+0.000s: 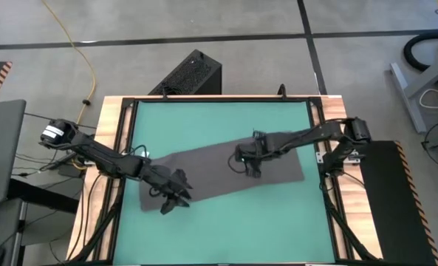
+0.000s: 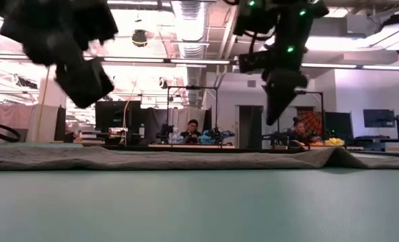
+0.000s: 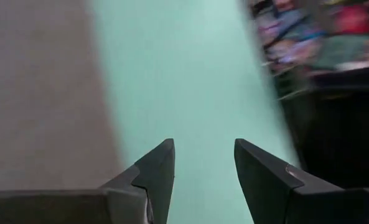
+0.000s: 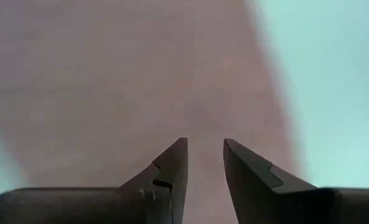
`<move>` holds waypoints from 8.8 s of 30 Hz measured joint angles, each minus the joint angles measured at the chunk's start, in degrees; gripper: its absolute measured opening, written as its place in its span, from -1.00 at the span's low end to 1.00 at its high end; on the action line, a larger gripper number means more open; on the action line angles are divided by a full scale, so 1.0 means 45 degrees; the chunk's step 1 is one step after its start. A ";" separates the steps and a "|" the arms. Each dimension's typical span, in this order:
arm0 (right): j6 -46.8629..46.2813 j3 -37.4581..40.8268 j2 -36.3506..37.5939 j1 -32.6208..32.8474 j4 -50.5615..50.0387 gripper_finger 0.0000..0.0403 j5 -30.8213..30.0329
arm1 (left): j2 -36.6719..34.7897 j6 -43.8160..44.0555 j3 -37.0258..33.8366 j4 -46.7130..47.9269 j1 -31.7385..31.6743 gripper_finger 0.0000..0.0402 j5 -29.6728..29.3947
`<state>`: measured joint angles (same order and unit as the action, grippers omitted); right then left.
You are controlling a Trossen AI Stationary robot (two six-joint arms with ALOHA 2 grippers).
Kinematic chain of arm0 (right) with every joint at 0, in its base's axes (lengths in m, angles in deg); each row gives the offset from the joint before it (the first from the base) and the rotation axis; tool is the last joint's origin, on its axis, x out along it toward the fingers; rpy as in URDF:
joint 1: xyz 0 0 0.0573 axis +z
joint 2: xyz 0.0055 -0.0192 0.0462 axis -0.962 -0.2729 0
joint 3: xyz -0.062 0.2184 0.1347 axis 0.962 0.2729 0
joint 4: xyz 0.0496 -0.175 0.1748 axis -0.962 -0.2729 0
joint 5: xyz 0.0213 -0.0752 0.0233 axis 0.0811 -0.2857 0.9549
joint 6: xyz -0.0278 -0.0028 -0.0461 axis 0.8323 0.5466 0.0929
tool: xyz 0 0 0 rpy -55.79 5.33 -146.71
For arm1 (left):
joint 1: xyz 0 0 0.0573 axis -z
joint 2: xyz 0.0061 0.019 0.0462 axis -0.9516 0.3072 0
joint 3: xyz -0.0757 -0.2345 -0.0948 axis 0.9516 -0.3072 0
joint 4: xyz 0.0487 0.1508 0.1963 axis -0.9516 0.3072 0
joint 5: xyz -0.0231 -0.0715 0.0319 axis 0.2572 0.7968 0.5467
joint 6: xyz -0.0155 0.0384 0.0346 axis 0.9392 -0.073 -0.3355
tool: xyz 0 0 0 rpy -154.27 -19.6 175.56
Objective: Roll towel
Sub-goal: Roll the gray towel
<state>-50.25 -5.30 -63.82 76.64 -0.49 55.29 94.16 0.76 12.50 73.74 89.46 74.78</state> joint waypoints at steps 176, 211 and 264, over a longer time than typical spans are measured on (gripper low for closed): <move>-0.0433 -0.4378 -0.4890 0.7092 0.8517 -0.88 -0.4655 | 0.3161 -0.3750 0.7032 0.7067 0.2656 -0.64 -0.2016; -0.3067 -0.4373 -0.4802 0.5968 0.5200 -0.91 -0.4263 | 0.6266 0.1270 0.7070 0.5808 0.5282 0.11 -1.0704; -0.4560 -0.4368 -0.4055 0.5757 0.2538 -0.89 -0.4232 | 0.6882 -0.1156 0.7289 0.8184 0.4042 -0.47 -0.6737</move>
<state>-70.77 -24.95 -82.07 102.55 10.93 36.25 125.13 -4.44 45.30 110.57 107.65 44.46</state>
